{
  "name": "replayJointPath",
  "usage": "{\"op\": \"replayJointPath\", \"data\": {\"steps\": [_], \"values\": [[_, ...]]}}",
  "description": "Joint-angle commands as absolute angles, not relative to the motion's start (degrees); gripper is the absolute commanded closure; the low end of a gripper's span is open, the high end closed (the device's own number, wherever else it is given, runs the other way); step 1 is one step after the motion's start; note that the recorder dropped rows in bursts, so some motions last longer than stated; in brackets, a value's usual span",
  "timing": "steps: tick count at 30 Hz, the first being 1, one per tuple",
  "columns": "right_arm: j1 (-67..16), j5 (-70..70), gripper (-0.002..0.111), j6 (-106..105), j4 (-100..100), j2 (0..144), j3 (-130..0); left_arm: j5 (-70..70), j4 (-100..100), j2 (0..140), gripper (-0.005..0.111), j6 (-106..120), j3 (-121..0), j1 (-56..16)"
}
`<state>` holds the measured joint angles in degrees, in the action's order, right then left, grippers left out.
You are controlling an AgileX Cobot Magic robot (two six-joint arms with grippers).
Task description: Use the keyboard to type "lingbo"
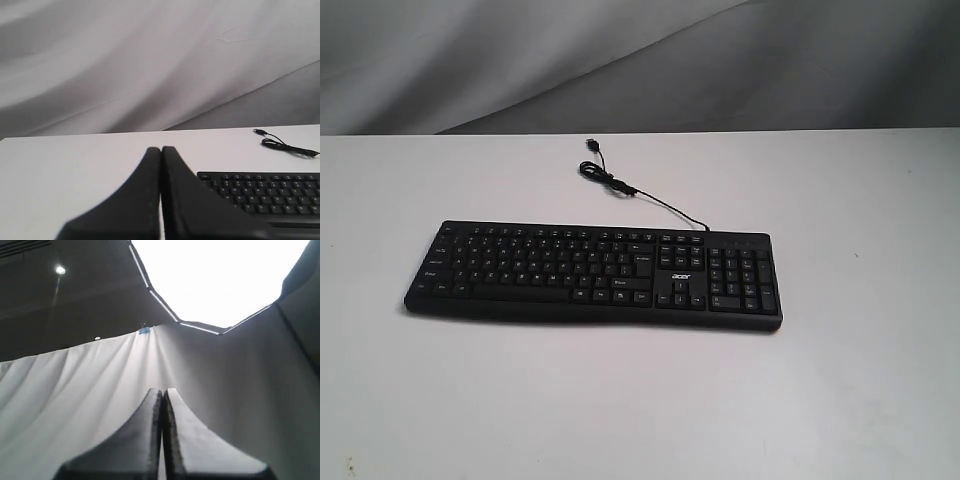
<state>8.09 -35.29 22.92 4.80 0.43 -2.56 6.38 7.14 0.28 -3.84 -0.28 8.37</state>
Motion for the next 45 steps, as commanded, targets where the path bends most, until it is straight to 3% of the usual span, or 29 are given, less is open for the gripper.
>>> {"op": "replayJointPath", "data": {"steps": [1, 7, 11, 13, 18, 20, 27, 29, 33, 40, 45], "values": [[8.57, -23.82, 0.108, 43.19, 25.88, 14.73, -17.18, 5.84, 7.16, 0.0, 0.106, -3.96, 0.0, 7.99], [8.57, -31.2, 0.108, 98.24, 93.8, 55.11, -51.86, 5.84, 7.16, 0.0, 0.106, -3.96, 0.0, 7.99], [8.57, -32.39, 0.108, 105.18, 99.95, 74.88, -66.41, 5.84, 7.16, 0.0, 0.106, -3.96, 0.0, 7.99], [8.57, -25.14, 0.108, 100.57, 99.95, 82.1, -69.71, 5.84, 7.16, 0.0, 0.106, -3.96, 0.0, 7.99], [0.79, 21.22, 0.108, 69.16, 99.56, 96.53, -70.45, 5.84, 7.16, 0.0, 0.106, -3.96, 0.0, 7.99], [-2.03, 23.44, 0.108, 60.64, 85.22, 101.8, -74.14, 5.84, 7.16, 0.0, 0.106, -3.96, 0.0, 7.99], [-14.44, 24.46, 0.108, -34.06, -9.99, 114.43, -86.08, 5.84, 7.16, 0.0, 0.106, -3.96, 0.0, 7.99], [-17.12, 27.78, 0.108, -51.25, -25.77, 114.43, -86.08, 5.84, 7.16, 0.0, 0.106, -3.96, 0.0, 7.99], [-22.63, 35.72, 0.108, -66.87, -39.81, 114.43, -86.08, 5.84, 7.16, 0.0, 0.106, -3.96, 0.0, 7.99], [-33.8, 37.43, 0.108, -68.35, -40.4, 115.72, -86.08, 5.84, 7.16, 0.0, 0.106, -3.96, 0.0, 7.99], [-35.42, 35.18, 0.108, -68.35, -41.06, 119.16, -86.08, 5.84, 7.16, 0.0, 0.106, -3.96, 0.0, 7.99]]}}
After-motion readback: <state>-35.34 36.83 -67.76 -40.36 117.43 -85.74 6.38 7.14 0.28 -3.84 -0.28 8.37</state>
